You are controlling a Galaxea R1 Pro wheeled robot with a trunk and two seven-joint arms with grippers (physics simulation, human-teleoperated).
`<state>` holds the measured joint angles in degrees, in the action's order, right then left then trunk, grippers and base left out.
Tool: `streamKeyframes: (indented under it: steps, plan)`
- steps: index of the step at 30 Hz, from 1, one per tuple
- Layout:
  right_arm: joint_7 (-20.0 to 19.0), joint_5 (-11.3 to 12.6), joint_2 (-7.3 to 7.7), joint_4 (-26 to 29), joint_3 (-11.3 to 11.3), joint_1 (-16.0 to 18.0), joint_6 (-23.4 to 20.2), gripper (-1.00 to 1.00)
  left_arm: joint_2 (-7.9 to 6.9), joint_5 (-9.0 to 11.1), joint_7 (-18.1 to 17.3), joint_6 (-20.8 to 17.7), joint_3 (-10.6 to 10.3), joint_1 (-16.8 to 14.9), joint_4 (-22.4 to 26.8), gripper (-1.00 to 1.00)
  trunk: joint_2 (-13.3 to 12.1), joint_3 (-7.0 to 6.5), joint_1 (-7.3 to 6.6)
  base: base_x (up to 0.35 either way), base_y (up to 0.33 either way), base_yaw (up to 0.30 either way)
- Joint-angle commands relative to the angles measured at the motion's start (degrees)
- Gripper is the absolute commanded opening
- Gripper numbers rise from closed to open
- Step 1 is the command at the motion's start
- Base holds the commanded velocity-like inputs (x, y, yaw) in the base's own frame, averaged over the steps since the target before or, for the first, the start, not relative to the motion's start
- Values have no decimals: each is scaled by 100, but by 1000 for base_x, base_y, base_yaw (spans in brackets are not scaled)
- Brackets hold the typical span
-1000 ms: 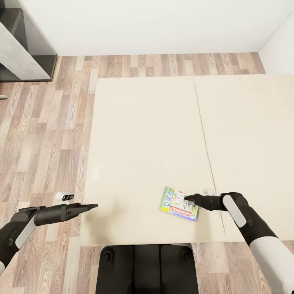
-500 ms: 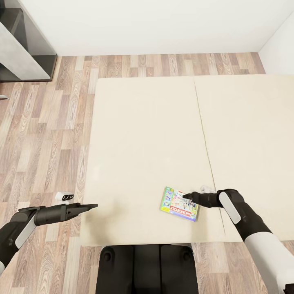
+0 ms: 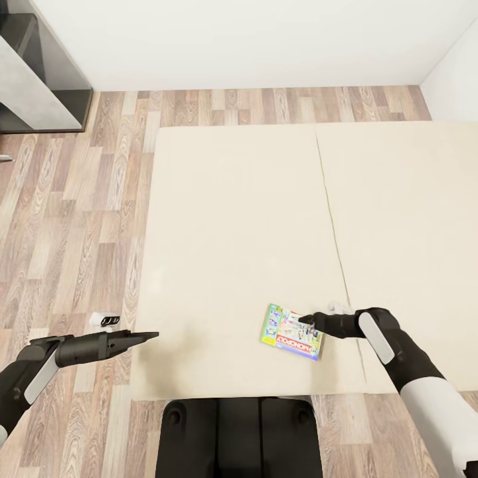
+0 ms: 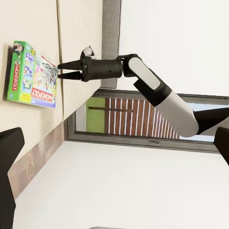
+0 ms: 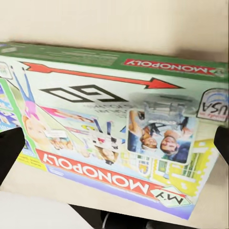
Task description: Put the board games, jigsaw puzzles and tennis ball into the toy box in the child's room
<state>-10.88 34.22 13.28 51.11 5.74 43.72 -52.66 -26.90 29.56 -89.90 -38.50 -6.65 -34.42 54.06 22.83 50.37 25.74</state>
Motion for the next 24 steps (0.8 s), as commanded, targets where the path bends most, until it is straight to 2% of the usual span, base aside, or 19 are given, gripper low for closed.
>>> streamKeyframes:
  steps: [1, 9, 15, 24]
  plan:
    - [-47, -151, 12, 3, 2, 1, -6, 100, -8, 32, -10, -61, -23, -3, -1, 100, 9, 6, 4, 0, 0, 0]
    - [-70, -118, 59, 18, -19, -61, -2, 100, -9, 32, -10, -60, -22, -3, -1, 100, 9, 6, 4, 0, 0, 0]
    - [-232, -118, 144, 81, -17, -90, 0, 100, -13, 32, -10, -59, -22, -3, -1, 100, 9, 6, 4, 0, 0, 0]
    - [-360, -165, 137, 63, -20, -105, 5, 100, -10, 32, -10, -59, -24, -3, -1, 100, 9, 6, 4, 0, 0, 0]
